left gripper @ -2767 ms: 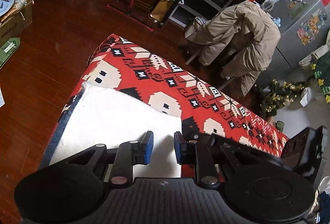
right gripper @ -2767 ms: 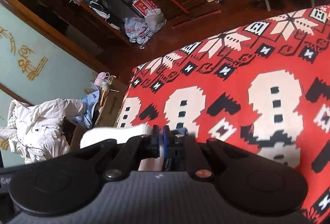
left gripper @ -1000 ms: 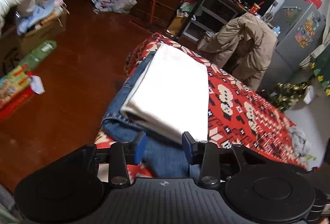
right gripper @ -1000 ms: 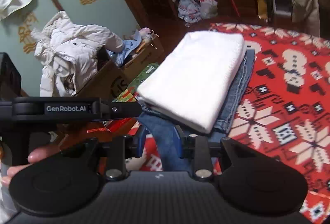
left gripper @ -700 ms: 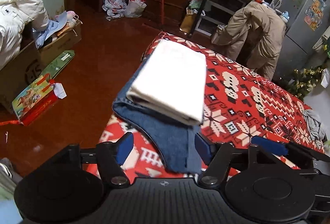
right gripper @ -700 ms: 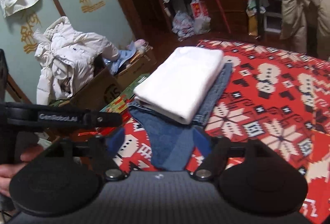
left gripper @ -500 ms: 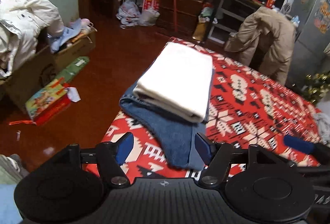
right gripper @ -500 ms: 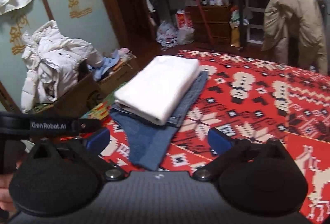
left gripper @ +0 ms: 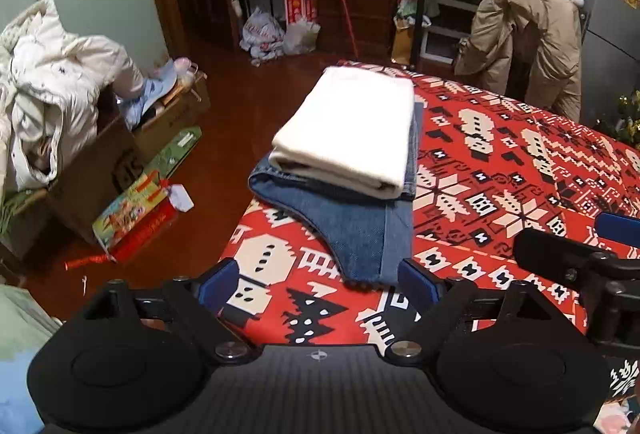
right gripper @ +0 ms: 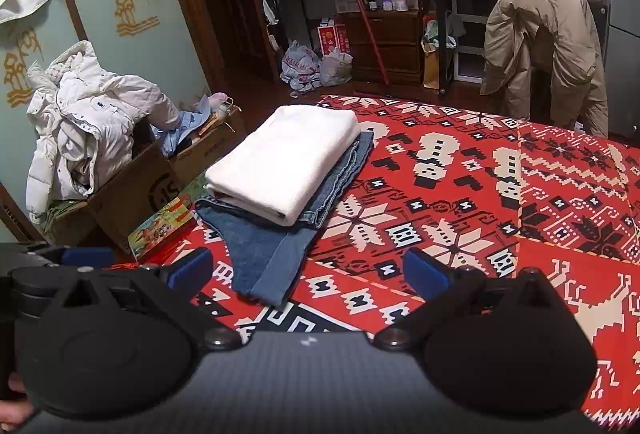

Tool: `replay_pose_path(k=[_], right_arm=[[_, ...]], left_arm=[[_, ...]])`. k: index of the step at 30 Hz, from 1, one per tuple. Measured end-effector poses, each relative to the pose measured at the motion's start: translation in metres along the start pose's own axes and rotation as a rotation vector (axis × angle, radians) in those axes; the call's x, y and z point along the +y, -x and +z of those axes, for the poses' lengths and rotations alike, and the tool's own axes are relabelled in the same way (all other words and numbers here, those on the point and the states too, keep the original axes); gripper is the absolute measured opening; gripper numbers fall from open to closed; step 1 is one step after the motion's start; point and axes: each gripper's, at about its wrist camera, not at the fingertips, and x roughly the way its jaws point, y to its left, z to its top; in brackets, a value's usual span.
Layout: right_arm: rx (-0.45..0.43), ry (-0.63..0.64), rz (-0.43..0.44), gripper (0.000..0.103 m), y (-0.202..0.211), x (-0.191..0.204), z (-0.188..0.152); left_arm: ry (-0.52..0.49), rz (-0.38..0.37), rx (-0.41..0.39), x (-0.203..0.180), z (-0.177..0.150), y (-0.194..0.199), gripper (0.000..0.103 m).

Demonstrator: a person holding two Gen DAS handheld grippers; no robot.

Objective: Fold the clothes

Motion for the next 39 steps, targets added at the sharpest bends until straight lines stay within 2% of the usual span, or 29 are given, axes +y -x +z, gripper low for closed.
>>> replay_pose_path(k=[7,39], right_arm=[[0.017,0.002,-0.028,0.102,0.0082,0.0034,-0.0001],[0.058,0.009,-0.046,0.102,0.0031,0.002,0.0026]], left_arm=[[0.039,0.009,-0.028,0.0004,0.0007,0.0096,0.093],[0.049,0.0,-0.007,0.0024,0.0024,0.0092,0.093]])
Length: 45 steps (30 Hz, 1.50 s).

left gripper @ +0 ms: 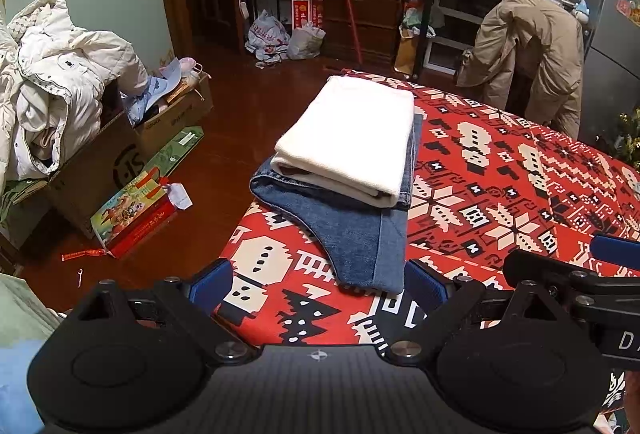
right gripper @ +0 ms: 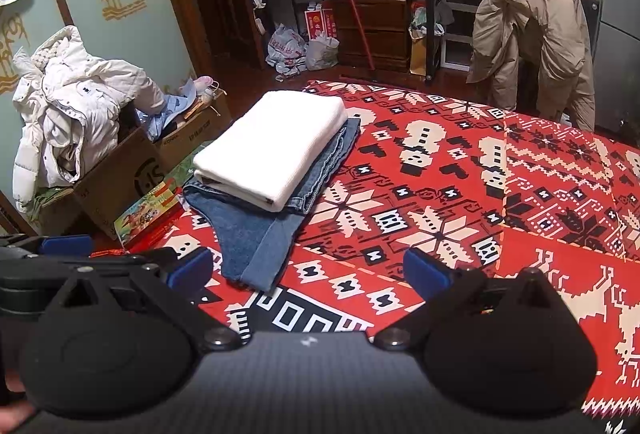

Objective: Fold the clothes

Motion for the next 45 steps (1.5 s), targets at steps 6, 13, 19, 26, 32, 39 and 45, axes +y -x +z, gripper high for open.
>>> replay_pose_path(k=[6,13,19,26,32,39,45], right_arm=[[0.006,-0.001,0.002,0.102,-0.0004,-0.0001,0.0005],[0.012,-0.003,0.012,0.102,-0.0018,-0.0017,0.0004],[0.019,-0.007,0.013,0.102,-0.0039,-0.0021,-0.0004],[0.023,-0.006,0.014,0.102,-0.0059,-0.0032,-0.0006],[0.027,-0.009,0.016,0.102,-0.0078,-0.0051,-0.0011],[0.026,-0.011,0.016,0.102,-0.0078,-0.0059,-0.0006],[0.031,-0.016,0.017,0.102,-0.0081,-0.0066,-0.0014]], left_arm=[[-0.001,0.002,0.001,0.0001,0.0002,-0.0002,0.093],[-0.006,0.009,-0.001,-0.0003,0.0003,-0.0006,0.093],[0.0,-0.002,0.007,0.001,-0.0007,-0.0029,0.093],[-0.003,0.004,0.007,-0.0001,-0.0009,-0.0037,0.093],[-0.004,0.001,0.012,-0.0003,-0.0013,-0.0041,0.093],[-0.001,-0.003,0.013,-0.0008,-0.0013,-0.004,0.093],[-0.004,0.0,0.01,-0.0015,-0.0021,-0.0041,0.093]])
